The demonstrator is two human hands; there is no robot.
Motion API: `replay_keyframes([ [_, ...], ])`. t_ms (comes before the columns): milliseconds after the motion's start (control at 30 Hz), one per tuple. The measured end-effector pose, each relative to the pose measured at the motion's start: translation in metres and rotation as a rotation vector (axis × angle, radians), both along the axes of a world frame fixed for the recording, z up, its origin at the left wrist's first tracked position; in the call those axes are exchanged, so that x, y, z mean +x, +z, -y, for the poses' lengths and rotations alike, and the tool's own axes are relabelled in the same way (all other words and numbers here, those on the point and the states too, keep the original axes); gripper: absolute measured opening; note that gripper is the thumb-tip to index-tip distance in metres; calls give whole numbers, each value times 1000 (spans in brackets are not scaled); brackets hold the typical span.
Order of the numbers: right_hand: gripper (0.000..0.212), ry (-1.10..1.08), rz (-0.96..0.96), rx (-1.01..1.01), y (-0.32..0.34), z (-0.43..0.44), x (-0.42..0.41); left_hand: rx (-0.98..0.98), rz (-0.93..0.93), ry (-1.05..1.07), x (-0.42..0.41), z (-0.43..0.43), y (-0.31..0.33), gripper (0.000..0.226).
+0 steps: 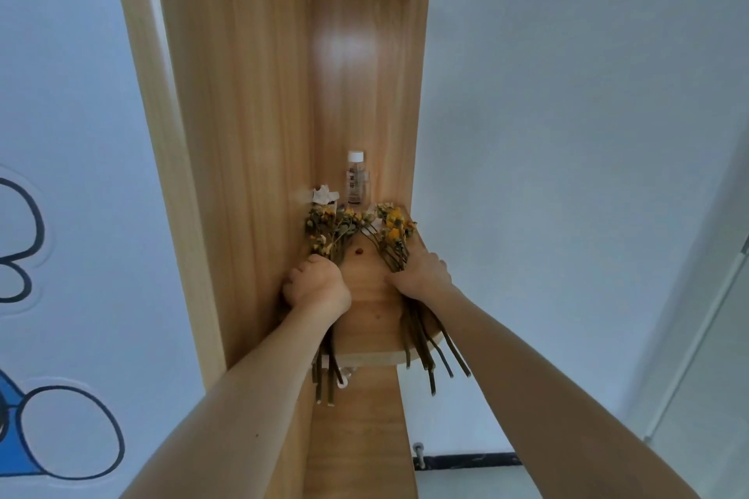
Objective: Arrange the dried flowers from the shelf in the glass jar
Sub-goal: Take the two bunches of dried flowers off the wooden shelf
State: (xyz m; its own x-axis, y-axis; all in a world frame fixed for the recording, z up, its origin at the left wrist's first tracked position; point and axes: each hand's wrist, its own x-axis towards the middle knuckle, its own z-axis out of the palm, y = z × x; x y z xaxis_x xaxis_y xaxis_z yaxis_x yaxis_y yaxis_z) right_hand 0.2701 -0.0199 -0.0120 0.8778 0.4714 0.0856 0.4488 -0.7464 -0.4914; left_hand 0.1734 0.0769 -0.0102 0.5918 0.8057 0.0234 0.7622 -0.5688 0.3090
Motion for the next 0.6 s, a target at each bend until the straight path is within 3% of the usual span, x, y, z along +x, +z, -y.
replay_keyframes([
  [233, 28, 37, 50, -5, 1, -7, 4, -45, 7, 62, 14, -7, -6, 67],
  [600, 18, 17, -35, -12, 10, 3, 10, -124, 160, 87, 14, -4, 8, 66],
])
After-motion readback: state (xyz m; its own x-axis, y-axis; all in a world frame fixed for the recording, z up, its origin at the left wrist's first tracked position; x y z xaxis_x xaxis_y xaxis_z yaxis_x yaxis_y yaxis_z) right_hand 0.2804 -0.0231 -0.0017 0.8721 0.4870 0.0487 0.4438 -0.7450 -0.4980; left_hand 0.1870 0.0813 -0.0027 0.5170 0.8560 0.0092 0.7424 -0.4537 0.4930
